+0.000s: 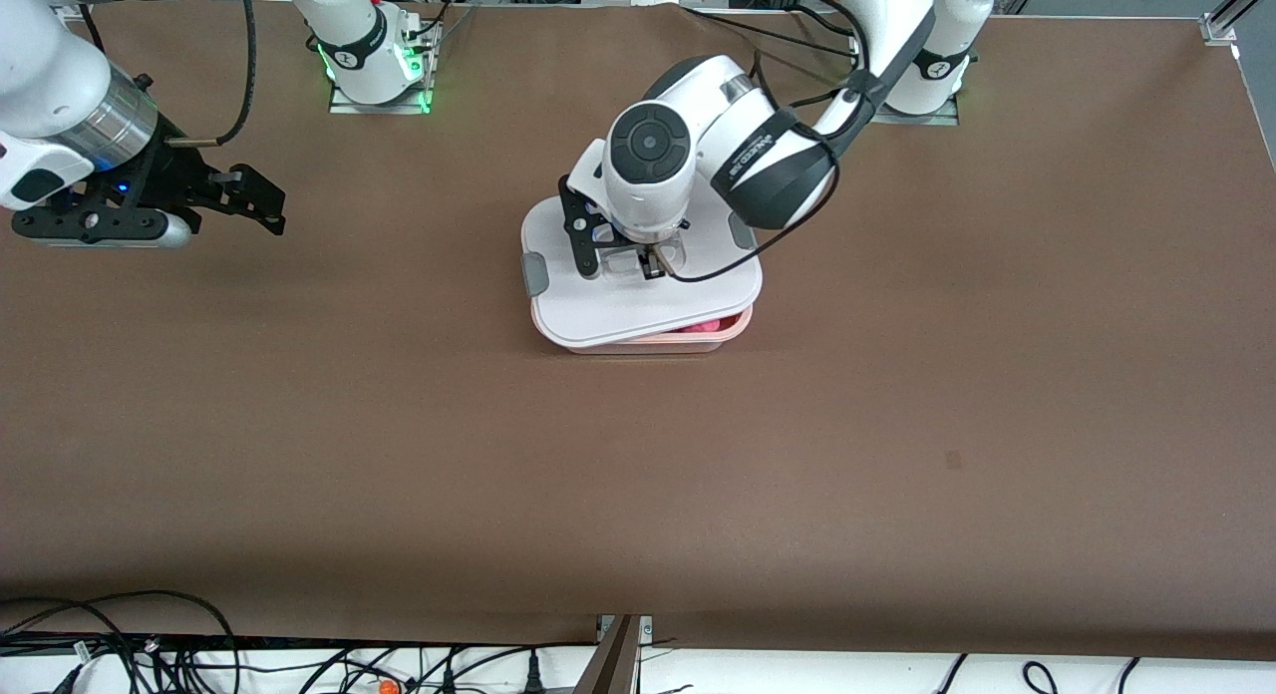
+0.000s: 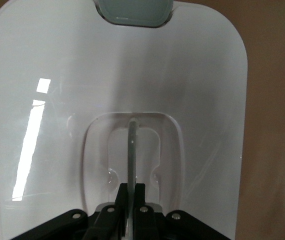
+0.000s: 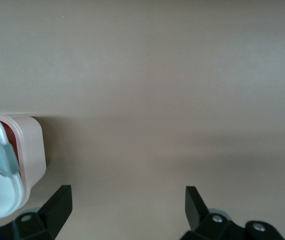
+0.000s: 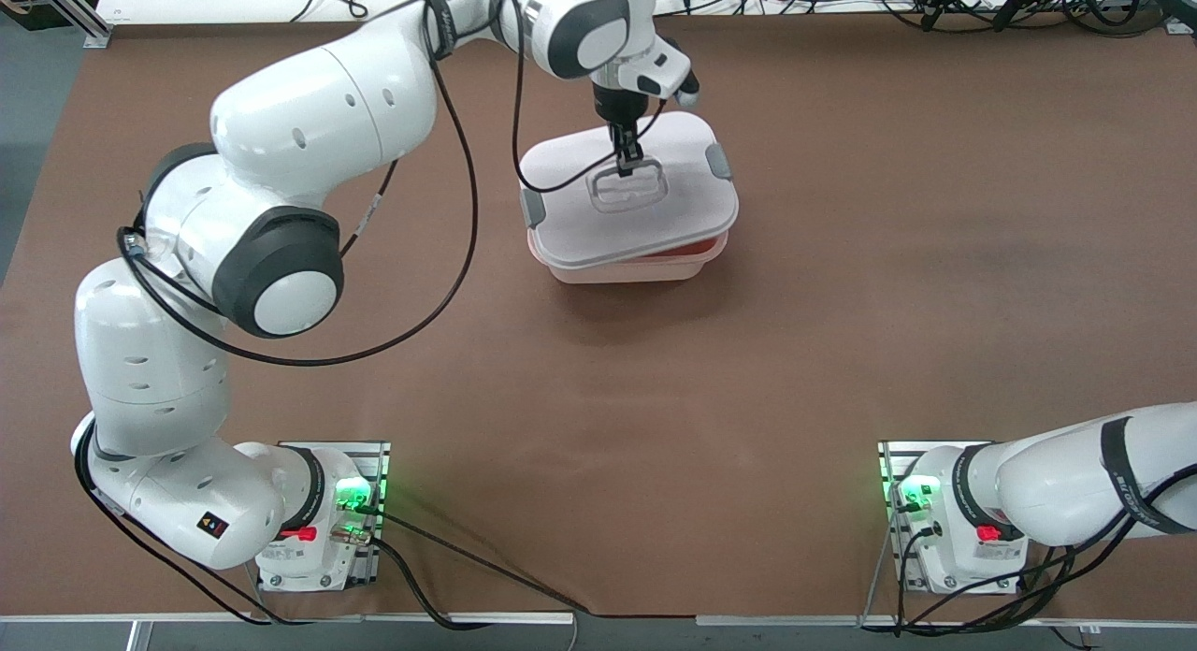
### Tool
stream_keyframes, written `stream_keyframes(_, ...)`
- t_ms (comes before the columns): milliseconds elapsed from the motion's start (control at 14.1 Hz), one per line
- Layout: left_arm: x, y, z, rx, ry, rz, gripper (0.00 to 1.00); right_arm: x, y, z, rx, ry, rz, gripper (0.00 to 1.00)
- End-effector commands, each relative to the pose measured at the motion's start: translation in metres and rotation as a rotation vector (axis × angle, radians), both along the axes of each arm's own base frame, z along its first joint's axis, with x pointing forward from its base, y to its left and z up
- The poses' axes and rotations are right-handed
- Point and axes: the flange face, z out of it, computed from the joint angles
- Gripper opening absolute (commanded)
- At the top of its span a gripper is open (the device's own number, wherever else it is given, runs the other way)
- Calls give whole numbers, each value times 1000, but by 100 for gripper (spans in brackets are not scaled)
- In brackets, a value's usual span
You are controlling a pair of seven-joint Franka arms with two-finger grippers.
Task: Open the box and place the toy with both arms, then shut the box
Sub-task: 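Withdraw the right gripper while the left gripper lowers the lid onto the box, then press the lid down onto the box with the left gripper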
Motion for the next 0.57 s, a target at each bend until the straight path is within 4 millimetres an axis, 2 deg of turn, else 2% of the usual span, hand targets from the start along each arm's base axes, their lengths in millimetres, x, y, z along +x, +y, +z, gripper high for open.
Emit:
stream_keyframes(0,-1,-1,4,-23,-10,-93,0,5,-36,3,7,1,-38,100)
stream_keyframes(213,0,-1,2,-28,-10,-113,0,5,-37,3,-4,-1,-36,100)
stream_keyframes(497,3,1,-13,-3,-9,-120,0,5,-33,3,-4,-5,-31,100)
